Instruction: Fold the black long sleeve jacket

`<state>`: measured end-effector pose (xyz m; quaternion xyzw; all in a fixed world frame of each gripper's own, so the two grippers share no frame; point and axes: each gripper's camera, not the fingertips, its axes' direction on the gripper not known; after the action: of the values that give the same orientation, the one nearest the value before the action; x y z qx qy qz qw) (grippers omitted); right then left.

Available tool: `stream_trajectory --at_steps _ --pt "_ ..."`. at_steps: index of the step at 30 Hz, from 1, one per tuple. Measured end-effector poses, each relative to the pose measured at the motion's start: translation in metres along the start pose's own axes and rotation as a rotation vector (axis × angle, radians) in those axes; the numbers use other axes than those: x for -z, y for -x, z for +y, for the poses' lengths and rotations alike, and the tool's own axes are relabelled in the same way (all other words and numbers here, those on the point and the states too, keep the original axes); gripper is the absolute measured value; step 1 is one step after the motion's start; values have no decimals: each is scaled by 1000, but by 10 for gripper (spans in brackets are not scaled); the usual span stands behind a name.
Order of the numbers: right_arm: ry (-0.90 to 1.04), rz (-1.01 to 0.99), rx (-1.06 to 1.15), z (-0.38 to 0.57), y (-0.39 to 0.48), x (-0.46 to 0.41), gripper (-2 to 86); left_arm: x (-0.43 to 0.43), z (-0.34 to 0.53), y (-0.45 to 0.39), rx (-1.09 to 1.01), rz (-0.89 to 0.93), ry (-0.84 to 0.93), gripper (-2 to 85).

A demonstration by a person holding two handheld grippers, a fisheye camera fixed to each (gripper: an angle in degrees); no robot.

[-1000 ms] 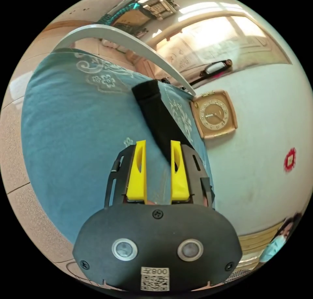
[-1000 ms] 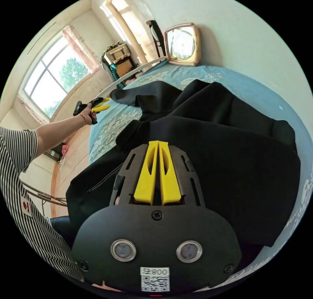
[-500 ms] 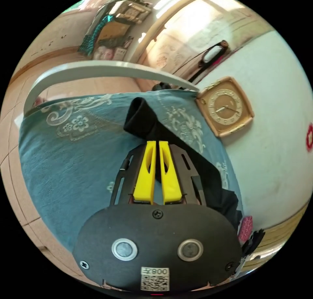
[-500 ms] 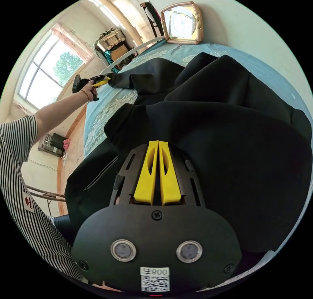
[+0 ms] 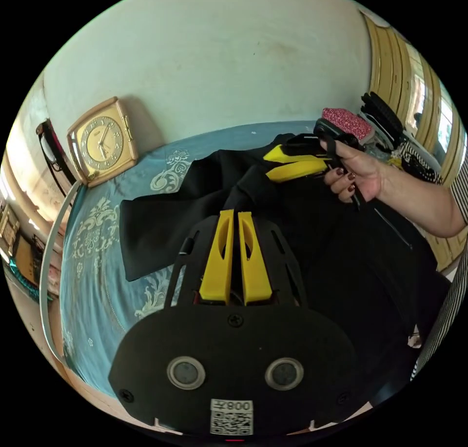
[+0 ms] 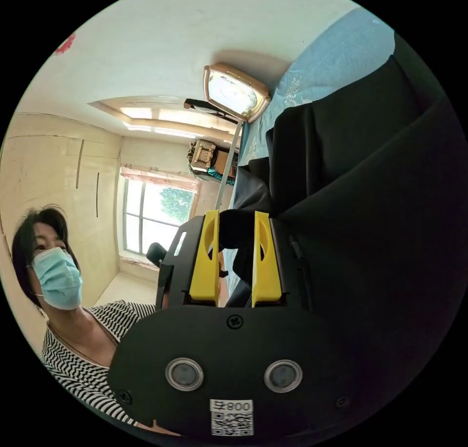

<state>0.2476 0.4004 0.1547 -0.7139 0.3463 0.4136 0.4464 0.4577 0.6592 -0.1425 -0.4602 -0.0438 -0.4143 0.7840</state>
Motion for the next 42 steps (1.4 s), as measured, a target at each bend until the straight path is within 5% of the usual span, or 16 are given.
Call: stream_trajectory --at_steps 12,18,29,42 --pt "4 -35 -119 40 -70 40 107 34 -50 -56 91 23 -67 15" --pt "51 -46 -74 44 -75 40 39 46 -82 -96 51 27 -57 16" --pt "-23 140 199 95 -8 179 18 54 -172 -219 -158 219 -150 17" --pt "-109 292 28 217 -81 289 16 -19 -233 -351 -379 343 29 19"
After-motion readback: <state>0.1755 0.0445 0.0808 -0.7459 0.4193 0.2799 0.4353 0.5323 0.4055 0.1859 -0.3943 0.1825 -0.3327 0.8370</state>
